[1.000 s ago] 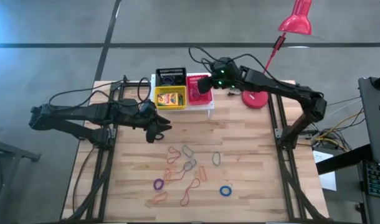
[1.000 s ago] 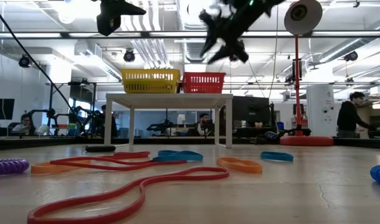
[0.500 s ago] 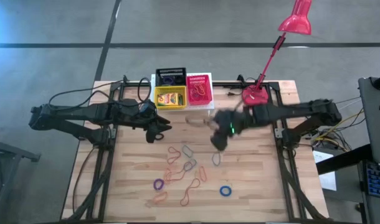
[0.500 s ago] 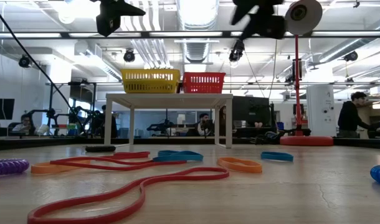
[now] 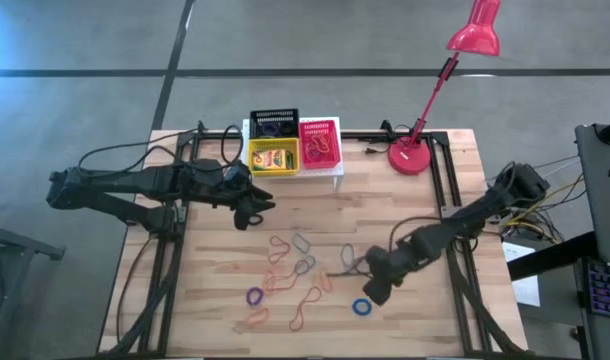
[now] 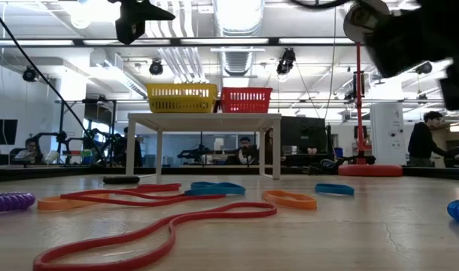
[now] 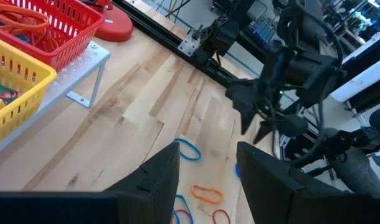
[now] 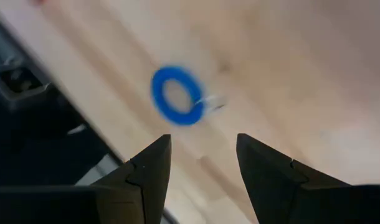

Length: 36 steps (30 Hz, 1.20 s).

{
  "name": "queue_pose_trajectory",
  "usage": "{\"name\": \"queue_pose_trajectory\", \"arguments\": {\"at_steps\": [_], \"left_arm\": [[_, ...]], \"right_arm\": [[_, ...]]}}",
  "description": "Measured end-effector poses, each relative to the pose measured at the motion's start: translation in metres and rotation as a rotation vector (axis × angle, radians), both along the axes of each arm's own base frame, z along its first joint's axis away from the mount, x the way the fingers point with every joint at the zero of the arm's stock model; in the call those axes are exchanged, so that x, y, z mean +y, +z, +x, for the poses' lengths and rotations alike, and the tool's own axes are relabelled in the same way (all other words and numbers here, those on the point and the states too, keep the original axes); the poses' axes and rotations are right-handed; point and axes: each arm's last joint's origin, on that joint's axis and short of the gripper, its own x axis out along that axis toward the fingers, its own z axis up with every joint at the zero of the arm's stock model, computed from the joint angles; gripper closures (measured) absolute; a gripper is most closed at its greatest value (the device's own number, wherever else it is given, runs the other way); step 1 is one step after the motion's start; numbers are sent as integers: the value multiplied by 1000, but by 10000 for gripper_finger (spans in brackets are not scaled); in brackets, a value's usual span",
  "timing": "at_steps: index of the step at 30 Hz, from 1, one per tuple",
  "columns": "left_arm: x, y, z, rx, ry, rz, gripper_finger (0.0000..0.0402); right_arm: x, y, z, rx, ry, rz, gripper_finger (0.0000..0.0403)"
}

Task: Pick & Place Office Desk Supplies
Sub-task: Put the blue spring keychain into the black basket on the shelf

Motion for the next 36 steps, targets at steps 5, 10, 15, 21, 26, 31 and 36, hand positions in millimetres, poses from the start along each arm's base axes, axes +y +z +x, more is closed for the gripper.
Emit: {"name": "queue_pose_trajectory", "arguments": {"at_steps": [5,10,15,21,26,31,36], "left_arm": [[0,-1,0,8,0,0,237],[0,-1,-1,13,0,0,237],[0,-1,-1,15,0,0,237],[0,-1,-1,17,0,-1,237],[0,-1,-1,17,0,-1,237],[0,-1,-1,17,0,-1,237],[0,-1,-1,17,0,-1,237]], "right_arm": [[16,-24,-7,-100,111,-6,225],[29,-38,1,-198,409,-147,232],[41,-47,18,-325,791,-277,248],[48,-47,29,-306,930,-328,274],[51,-37,35,-371,981,-342,282],[52,-22,37,-434,996,-372,272],[48,-27,40,-457,1059,-446,252]]}}
